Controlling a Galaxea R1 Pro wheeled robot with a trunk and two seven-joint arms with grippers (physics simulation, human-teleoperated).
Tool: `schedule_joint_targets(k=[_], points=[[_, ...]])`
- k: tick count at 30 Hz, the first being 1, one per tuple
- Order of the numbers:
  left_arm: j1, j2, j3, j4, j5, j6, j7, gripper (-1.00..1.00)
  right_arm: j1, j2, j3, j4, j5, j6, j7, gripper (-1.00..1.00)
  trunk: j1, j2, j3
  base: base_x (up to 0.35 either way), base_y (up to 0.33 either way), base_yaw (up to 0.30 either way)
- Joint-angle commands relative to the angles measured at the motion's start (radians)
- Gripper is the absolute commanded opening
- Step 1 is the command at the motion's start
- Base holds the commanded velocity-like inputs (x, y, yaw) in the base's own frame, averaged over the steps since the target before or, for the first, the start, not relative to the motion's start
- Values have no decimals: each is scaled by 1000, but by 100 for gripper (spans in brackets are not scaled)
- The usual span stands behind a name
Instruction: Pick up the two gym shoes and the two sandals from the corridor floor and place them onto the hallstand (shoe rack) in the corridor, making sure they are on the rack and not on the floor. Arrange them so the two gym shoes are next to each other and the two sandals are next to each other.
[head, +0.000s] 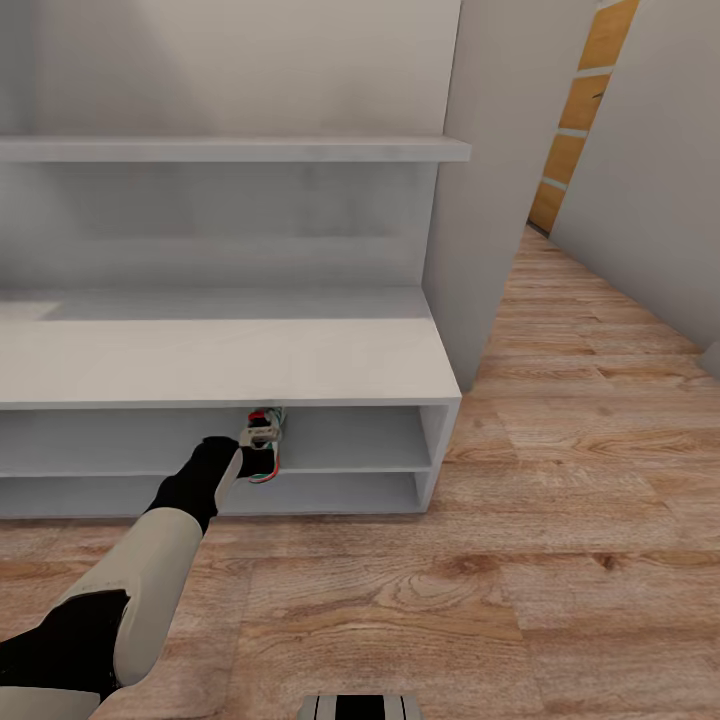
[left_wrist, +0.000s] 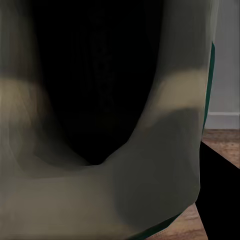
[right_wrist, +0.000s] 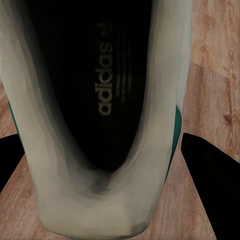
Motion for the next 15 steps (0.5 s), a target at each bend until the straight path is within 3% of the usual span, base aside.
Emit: schedule_joint_targets(k=[1,15], points=[[0,-2,8,1,-11,-3,-8,-100,-1,0,0,-1,2,5,0,-100,0,0,-1,0,0,0],[0,-2,9,4,-10,-76,-8,-100,-1,0,0,-1,2,5,0,-100,0,0,-1,0,0,0]])
